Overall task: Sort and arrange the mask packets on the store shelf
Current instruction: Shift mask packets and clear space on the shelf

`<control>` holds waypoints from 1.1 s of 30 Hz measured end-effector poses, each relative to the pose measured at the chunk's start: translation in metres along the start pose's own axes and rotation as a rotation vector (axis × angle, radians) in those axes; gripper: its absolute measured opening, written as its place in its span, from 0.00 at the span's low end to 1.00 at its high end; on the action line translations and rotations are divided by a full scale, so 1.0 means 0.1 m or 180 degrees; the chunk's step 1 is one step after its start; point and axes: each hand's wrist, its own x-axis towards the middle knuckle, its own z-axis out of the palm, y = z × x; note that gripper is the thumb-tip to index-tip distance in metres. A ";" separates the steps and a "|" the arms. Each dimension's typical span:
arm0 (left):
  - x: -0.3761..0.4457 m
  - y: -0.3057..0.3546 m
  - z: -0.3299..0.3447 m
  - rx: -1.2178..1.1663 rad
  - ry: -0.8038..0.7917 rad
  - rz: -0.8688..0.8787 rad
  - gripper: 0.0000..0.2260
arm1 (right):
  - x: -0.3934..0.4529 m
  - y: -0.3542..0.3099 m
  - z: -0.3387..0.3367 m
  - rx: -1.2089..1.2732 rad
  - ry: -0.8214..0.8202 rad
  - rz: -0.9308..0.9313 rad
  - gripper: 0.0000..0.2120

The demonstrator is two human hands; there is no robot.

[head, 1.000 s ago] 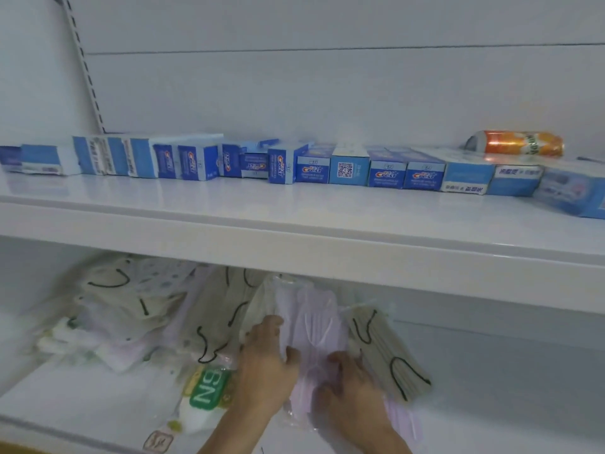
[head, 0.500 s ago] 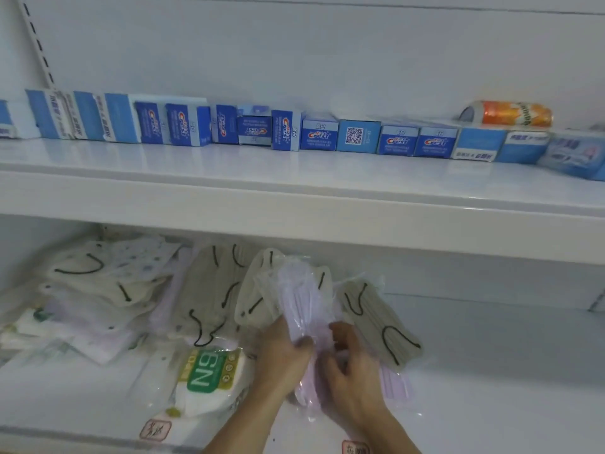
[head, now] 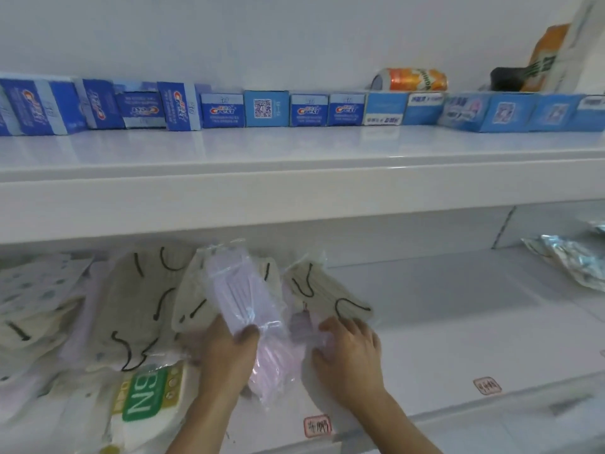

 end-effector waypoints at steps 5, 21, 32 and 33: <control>-0.11 0.22 0.46 -0.0550 -0.0700 -0.0217 0.07 | 0.17 0.38 -0.11 -0.0282 -0.0076 0.0025 0.10; -0.24 0.70 2.05 -0.0758 -0.1417 -0.0822 0.13 | 0.46 1.34 -1.10 0.0962 0.1143 0.0649 0.07; -0.05 0.75 1.94 -0.0936 -0.0787 -0.0745 0.04 | 0.63 1.58 -0.81 0.1247 0.0551 -0.0300 0.09; -0.01 0.71 1.89 -0.1010 -0.0690 -0.0781 0.05 | 0.72 1.66 -0.77 0.1189 0.0764 -0.0134 0.10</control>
